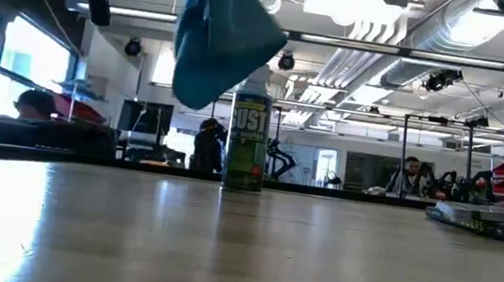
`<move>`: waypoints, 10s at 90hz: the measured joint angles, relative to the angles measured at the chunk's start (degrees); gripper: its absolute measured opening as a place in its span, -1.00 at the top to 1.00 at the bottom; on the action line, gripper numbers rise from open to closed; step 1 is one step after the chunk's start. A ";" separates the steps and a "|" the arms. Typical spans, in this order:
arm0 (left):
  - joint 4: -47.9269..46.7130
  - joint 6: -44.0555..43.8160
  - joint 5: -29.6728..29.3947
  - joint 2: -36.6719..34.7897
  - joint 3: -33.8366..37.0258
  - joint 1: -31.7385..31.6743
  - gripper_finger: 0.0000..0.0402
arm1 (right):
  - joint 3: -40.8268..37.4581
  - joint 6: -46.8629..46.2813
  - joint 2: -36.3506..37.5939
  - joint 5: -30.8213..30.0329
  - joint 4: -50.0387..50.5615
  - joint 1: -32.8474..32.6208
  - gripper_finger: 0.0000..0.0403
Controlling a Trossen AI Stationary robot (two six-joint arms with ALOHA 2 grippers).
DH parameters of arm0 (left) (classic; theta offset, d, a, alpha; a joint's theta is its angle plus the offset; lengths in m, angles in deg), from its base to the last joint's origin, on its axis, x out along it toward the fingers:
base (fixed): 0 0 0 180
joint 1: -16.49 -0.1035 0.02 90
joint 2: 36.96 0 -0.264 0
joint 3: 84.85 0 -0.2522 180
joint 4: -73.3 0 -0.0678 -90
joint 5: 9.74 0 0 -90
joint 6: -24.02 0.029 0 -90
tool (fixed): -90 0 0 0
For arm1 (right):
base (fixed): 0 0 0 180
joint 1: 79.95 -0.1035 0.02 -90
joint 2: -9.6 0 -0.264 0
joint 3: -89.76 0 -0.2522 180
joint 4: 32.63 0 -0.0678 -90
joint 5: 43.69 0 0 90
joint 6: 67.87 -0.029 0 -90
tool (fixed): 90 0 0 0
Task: Apply microfiber cloth
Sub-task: Wipe the front and back of the pink cellphone with a blue microfiber cloth
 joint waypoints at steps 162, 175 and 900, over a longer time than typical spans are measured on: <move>-0.99 9.47 -0.28 1.11 -5.73 5.51 0.93 | 0.23 -7.54 2.31 7.21 12.05 0.18 1.00; -0.33 10.42 -0.28 -0.31 -5.74 5.51 0.93 | 0.21 -7.45 2.27 7.03 13.53 -1.54 1.00; -18.45 7.85 12.20 10.82 -12.31 5.70 0.93 | 6.71 -8.47 1.68 10.89 32.58 -1.35 1.00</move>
